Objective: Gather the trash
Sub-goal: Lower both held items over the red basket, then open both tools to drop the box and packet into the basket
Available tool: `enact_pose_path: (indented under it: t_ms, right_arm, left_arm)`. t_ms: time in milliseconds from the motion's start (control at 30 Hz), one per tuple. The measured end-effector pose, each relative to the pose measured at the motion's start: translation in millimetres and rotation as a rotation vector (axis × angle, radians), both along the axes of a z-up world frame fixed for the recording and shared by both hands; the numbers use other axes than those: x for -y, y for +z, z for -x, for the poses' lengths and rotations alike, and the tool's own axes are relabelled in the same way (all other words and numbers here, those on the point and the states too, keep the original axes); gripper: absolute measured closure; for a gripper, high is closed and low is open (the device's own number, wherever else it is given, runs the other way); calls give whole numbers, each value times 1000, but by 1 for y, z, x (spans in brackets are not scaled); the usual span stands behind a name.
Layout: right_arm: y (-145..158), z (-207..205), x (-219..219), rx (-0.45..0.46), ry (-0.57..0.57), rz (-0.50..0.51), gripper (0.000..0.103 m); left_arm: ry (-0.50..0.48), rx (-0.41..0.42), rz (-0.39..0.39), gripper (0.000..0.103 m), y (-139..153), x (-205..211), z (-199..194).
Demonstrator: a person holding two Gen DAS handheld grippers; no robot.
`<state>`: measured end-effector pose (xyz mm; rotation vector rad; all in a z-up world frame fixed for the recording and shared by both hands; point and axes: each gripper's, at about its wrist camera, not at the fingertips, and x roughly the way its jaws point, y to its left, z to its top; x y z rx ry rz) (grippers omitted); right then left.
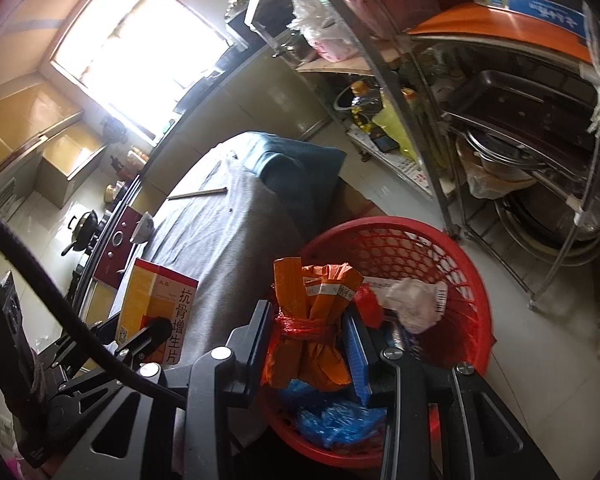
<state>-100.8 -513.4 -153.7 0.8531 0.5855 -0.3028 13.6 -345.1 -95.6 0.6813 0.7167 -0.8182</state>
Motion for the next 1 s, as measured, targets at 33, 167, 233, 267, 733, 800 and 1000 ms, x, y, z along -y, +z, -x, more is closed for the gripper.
enact_pose_path:
  t_ms: [33,167,233,267,733,800,1000]
  right_arm:
    - [-2,2,1,-3,-5,-2,65]
    - [-10,9,9,-21,-27,-15,65]
    - [-13,12,12,-27,-35,-19,65]
    - [-14,13,13,-29,-40,-22,65]
    - [-24,19,23,-42,-62,-54,65]
    - [-25,19,22,-45,-64,-57,65]
    - [-28,18,24,-50,-66,-74,65]
  left_arm:
    - [-7,-4,-5,55,-2,2,1]
    - [-25,-17,-15,55,-6,9,4]
    - [-29,-25,-21,55,-9,12,5]
    - [-31,-28,-24,55,-10,13,6]
    - [-67,-72,-49,55,-21,20,10]
    - [-73,-96,-44,55,-22,20,9]
    - [-113,-197,-13,54,-25,18,8]
